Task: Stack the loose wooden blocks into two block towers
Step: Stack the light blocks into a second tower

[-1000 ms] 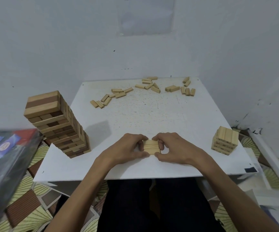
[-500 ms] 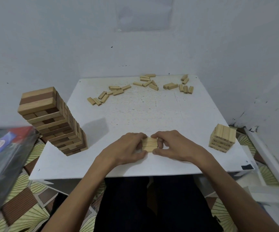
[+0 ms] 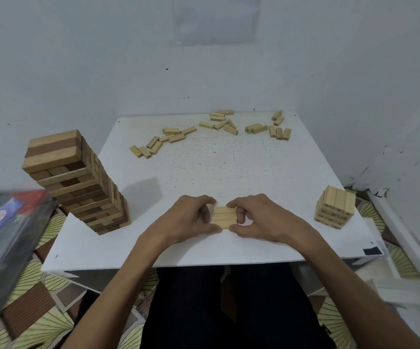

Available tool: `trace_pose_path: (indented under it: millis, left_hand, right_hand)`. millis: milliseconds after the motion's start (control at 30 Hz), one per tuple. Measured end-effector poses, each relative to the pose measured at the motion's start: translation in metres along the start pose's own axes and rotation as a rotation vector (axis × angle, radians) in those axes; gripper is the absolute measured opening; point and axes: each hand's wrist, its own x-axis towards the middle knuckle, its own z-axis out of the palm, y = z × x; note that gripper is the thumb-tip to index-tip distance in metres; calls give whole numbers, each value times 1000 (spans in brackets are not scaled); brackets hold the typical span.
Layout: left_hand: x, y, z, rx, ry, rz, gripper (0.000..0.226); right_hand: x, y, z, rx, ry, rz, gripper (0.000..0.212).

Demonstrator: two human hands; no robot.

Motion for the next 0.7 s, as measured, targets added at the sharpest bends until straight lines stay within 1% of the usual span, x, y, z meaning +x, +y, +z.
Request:
trace_pose_path:
  millis: [67, 167, 400, 600, 700]
  left_hand:
    - [-3, -3, 0, -77, 43, -17, 56]
    - [-4, -2, 3, -112, 33, -9, 53]
    - [-1, 2, 5, -13, -13, -3, 47]
    - [0, 1, 5, 68, 27, -11, 56]
    - [-2, 0, 3, 164, 71, 1, 52]
  right_hand:
    - [-1, -3, 0, 15, 15, -10, 48]
    - [-2, -5, 0, 18, 18, -8, 46]
    - [-1, -5, 1, 12, -6, 27, 46]
    - [-1, -6, -1, 7, -1, 23, 46]
    - [-2, -5, 0, 23, 21, 20, 45]
